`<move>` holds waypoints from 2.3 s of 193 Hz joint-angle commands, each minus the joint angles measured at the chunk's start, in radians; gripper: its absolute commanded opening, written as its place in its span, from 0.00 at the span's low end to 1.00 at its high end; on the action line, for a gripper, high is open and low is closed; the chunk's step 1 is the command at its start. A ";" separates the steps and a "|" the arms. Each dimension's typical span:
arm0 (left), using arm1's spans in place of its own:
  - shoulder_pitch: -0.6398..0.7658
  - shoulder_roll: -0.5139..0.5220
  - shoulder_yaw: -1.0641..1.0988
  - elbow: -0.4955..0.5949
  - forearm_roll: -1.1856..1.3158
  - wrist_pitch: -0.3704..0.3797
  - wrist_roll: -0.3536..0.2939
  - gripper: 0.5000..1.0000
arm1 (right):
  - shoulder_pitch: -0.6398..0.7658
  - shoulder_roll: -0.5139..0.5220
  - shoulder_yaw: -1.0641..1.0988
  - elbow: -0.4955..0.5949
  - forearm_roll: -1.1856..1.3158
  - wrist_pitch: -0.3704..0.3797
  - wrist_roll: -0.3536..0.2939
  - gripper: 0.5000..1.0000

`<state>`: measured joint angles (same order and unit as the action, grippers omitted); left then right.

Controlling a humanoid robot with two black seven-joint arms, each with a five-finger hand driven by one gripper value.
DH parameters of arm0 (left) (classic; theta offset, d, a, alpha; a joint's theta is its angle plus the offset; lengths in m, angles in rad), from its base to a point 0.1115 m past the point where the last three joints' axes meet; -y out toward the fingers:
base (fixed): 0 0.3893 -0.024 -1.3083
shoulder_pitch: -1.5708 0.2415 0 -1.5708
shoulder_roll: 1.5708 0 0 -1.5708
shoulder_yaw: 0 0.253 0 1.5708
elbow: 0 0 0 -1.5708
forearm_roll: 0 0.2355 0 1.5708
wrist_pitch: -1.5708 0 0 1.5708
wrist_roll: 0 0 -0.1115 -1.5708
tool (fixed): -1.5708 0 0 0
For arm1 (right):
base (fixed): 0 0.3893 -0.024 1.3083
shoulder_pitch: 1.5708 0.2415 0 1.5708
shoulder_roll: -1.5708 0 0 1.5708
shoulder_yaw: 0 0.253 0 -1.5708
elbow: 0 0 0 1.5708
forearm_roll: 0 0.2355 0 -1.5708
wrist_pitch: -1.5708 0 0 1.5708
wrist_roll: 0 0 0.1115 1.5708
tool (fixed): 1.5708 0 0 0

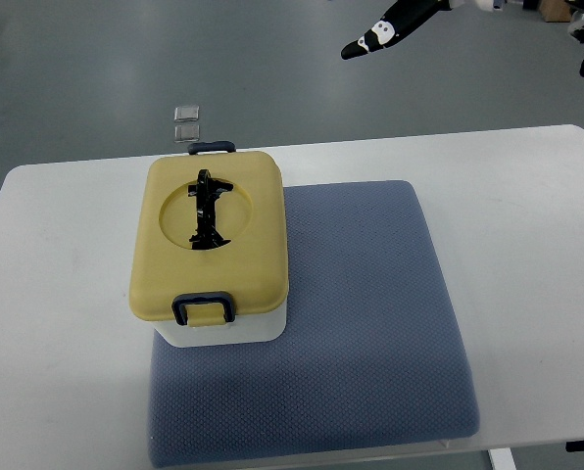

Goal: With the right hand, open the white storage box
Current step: 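Move the right hand over the yellow lid toward its black handle, then lower the right hand and close its fingers around the black lid handle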

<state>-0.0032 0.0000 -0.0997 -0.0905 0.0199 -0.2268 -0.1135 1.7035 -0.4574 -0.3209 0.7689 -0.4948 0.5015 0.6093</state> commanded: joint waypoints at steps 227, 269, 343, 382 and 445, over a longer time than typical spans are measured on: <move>0.000 0.000 0.000 0.000 0.000 0.000 0.000 1.00 | 0.346 0.457 -0.365 0.220 -0.633 -0.489 0.002 0.74; 0.000 0.000 0.000 0.000 0.000 0.000 0.000 1.00 | 0.335 0.457 -0.399 0.231 -0.676 -0.514 0.002 0.69; 0.000 0.000 0.000 0.000 0.000 0.000 0.000 1.00 | 0.294 0.457 -0.405 0.233 -0.688 -0.515 0.002 0.47; 0.000 0.000 0.000 0.000 0.000 0.000 0.000 1.00 | 0.294 0.457 -0.405 0.240 -0.686 -0.543 0.002 0.38; 0.000 0.000 0.000 0.000 0.000 0.000 0.000 1.00 | 0.306 0.457 -0.394 0.270 -0.688 -0.575 0.002 0.31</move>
<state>-0.0031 0.0000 -0.0997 -0.0905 0.0199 -0.2270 -0.1135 2.0077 0.0000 -0.7170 1.0311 -1.1813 -0.0708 0.6108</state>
